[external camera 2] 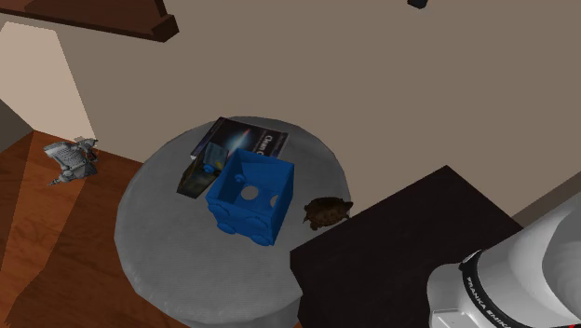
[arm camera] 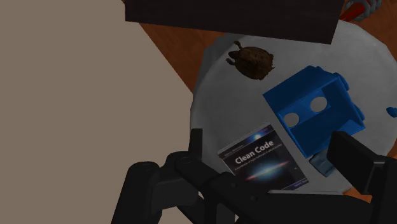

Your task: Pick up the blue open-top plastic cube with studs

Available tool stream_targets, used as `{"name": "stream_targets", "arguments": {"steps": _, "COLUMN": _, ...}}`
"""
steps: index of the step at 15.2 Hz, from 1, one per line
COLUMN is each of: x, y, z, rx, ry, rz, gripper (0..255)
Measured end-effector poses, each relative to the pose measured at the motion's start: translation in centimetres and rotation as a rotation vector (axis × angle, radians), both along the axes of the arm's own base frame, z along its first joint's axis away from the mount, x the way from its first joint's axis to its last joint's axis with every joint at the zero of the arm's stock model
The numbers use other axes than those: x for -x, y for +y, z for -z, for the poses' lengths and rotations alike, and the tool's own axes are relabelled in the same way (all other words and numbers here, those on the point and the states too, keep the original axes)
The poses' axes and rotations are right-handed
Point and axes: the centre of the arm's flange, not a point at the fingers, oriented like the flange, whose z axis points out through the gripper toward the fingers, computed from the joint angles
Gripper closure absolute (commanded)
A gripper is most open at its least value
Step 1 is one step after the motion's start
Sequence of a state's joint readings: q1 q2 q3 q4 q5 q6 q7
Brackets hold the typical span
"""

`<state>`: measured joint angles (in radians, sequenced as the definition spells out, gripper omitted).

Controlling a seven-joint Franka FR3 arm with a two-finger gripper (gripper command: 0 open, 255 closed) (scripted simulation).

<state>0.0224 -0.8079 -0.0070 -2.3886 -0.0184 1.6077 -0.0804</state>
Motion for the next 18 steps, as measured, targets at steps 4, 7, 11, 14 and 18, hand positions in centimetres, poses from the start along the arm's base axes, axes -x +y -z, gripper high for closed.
{"name": "stream_targets", "arguments": {"steps": 4, "x": -1.0, "y": 0.6, "z": 2.3, "rx": -0.002, "ry": 0.002, "rz": 0.001, "gripper": 0}}
{"name": "stream_targets", "arguments": {"steps": 7, "x": -1.6, "y": 2.4, "z": 5.9, "rx": -0.005, "ry": 0.003, "rz": 0.003, "gripper": 0}}
{"name": "stream_targets", "arguments": {"steps": 11, "x": -3.4, "y": 4.3, "z": 10.2, "rx": -0.009, "ry": 0.004, "rz": 0.007, "gripper": 0}}
{"name": "stream_targets", "arguments": {"steps": 14, "x": -4.6, "y": 5.9, "z": 13.7, "rx": -0.012, "ry": 0.005, "rz": 0.009, "gripper": 0}}
{"name": "stream_targets", "arguments": {"steps": 18, "x": -6.4, "y": 7.9, "z": 18.5, "rx": -0.016, "ry": 0.006, "rz": 0.013, "gripper": 0}}
